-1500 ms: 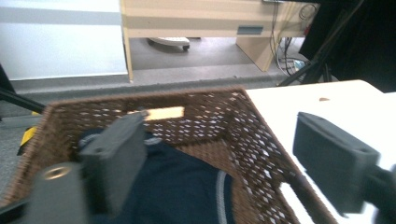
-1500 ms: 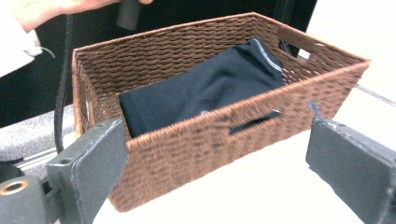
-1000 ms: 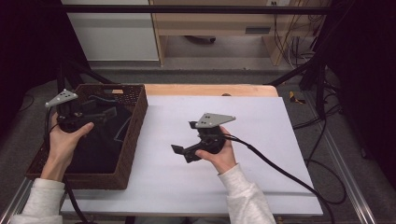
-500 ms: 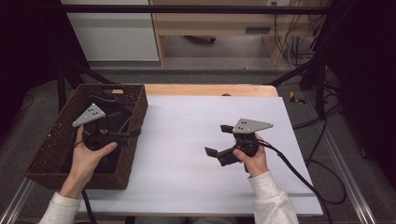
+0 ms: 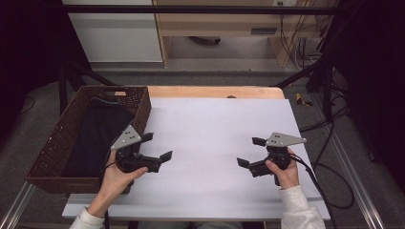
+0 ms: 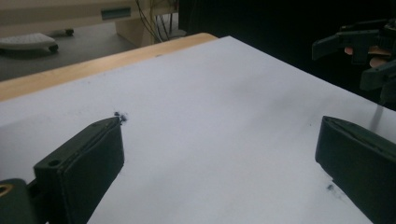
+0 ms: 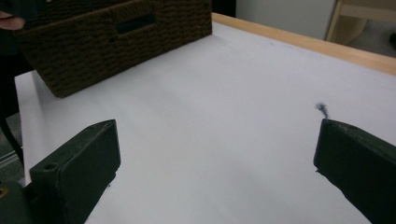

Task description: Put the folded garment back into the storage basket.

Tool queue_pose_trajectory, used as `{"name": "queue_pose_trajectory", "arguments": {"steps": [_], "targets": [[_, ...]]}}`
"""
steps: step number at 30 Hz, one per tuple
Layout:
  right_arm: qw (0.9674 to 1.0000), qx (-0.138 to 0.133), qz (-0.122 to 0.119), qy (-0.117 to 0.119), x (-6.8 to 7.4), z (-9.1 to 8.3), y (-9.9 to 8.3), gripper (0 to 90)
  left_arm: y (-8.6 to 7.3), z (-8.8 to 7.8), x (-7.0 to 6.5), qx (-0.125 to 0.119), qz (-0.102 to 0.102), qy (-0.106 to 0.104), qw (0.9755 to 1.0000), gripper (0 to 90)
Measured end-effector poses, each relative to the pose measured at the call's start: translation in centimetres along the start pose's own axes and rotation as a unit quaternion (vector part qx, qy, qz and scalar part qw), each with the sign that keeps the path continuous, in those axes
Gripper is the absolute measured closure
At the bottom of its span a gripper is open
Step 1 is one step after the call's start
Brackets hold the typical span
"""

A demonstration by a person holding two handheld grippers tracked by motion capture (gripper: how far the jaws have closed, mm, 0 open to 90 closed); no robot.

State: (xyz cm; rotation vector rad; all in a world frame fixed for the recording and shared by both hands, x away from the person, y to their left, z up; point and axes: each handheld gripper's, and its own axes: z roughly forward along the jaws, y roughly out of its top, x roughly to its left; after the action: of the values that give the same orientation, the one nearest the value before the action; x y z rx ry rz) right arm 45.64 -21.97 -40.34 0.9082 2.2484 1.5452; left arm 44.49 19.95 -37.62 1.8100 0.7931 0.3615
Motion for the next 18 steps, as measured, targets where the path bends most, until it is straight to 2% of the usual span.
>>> {"name": "queue_pose_trajectory", "arguments": {"steps": [2,7,10,13,15,18], "targets": [[0.9999,0.002,0.008,-0.005,-0.6,-0.4,-0.9,1.2,-0.9,0.7,-0.3,0.006,-0.003,-0.012,0.9999,1.1],[0.9997,0.014,0.016,-0.010,-2.0,-1.1,-2.7,1.1,-3.0,2.1,-0.6,0.023,-0.007,-0.019,0.9995,1.1],[0.9995,0.021,0.017,-0.014,-2.5,-1.5,-3.5,1.1,-4.2,2.6,-0.6,0.027,-0.010,-0.021,0.9993,1.2],[0.9993,0.025,0.019,-0.022,-3.0,-1.8,-4.2,0.9,-5.3,3.0,-0.5,0.035,-0.001,-0.016,0.9992,1.1],[0.9991,0.025,0.022,-0.025,-3.3,-2.0,-4.5,0.9,-6.0,3.1,-0.4,0.038,-0.007,-0.022,0.9990,1.1],[0.9990,0.024,0.027,-0.025,-3.6,-2.1,-4.9,0.8,-6.7,3.5,-0.1,0.043,-0.009,-0.017,0.9989,1.1]]}}
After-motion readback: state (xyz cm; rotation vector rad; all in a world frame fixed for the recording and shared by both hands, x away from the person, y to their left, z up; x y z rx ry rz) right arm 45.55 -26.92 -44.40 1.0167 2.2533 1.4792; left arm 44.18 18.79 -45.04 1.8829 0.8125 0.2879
